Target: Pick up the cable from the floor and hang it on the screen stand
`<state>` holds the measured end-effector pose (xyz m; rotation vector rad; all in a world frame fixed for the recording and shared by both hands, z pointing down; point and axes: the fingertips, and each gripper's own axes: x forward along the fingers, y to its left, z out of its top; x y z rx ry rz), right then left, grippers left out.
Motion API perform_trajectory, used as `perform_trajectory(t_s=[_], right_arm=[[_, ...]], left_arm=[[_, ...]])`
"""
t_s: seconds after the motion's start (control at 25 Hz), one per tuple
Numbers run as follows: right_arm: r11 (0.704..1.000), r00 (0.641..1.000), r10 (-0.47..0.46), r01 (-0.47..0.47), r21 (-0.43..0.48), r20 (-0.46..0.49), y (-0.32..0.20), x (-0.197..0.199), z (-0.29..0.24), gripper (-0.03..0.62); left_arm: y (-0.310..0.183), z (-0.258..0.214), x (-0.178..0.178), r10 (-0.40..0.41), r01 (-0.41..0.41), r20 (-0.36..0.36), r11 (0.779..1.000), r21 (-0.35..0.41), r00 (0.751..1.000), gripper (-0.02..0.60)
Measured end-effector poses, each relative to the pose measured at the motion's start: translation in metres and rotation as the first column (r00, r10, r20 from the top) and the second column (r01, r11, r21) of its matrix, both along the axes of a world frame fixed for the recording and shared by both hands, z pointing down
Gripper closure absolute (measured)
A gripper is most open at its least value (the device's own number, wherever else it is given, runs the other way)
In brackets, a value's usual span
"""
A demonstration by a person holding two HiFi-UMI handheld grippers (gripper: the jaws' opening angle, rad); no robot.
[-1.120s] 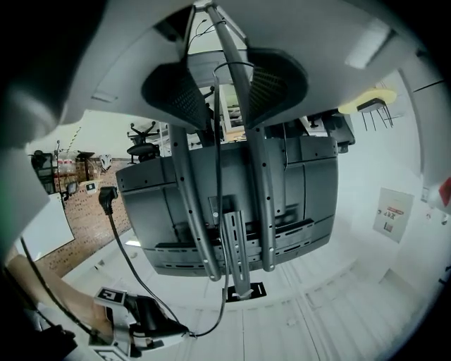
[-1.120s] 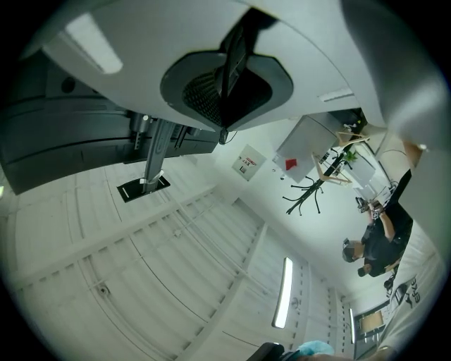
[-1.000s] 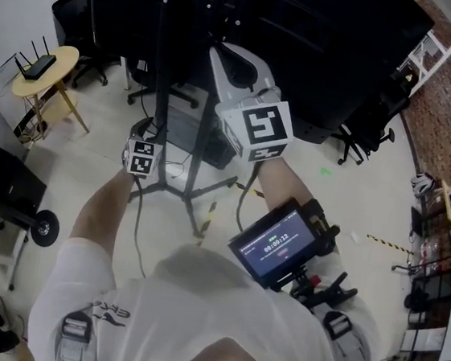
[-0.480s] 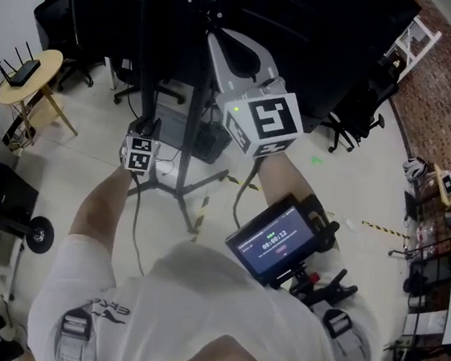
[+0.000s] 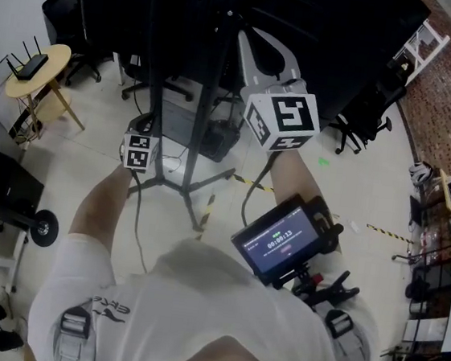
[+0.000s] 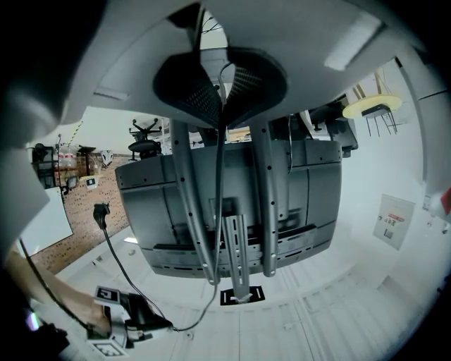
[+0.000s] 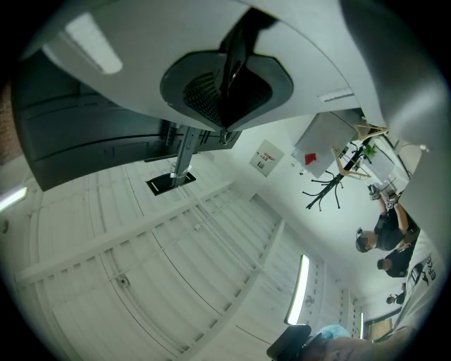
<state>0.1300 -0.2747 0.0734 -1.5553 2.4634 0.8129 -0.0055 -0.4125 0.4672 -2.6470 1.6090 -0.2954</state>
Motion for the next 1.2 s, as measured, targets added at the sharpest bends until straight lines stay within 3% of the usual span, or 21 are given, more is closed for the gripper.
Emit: perform_trajectory(t_s=[0.28,0.64,0.84,1.2], right_arm=[[0.999,0.998,0.036,-0.035,-0.023,0.048,-0.016,0.023,0.011,0.565],[0.994,0.991,0.095,-0.09,-0.064,0.091,-0.038,0.054,0.025,0.565],[0.989,0.986,0.133,-0.125,-0.082,0.103,-0.046,0.066,0.029,0.565],[0.979,0.975,0.193,-0.184,-0.089,0.106,-0.056,0.086,0.024,0.565]], left_arm=[[-0.002,-0.044,-0.071,-0.088,0.09,-0.054,0.996,0.031,0.995,0.555],[-0.002,-0.142,-0.145,-0.158,0.167,-0.081,0.978,0.125,0.984,0.555],[0.0,-0.211,-0.165,-0.167,0.186,-0.111,0.963,0.193,0.98,0.555],[-0.003,-0.319,-0.17,-0.165,0.203,-0.151,0.937,0.285,0.975,0.559]])
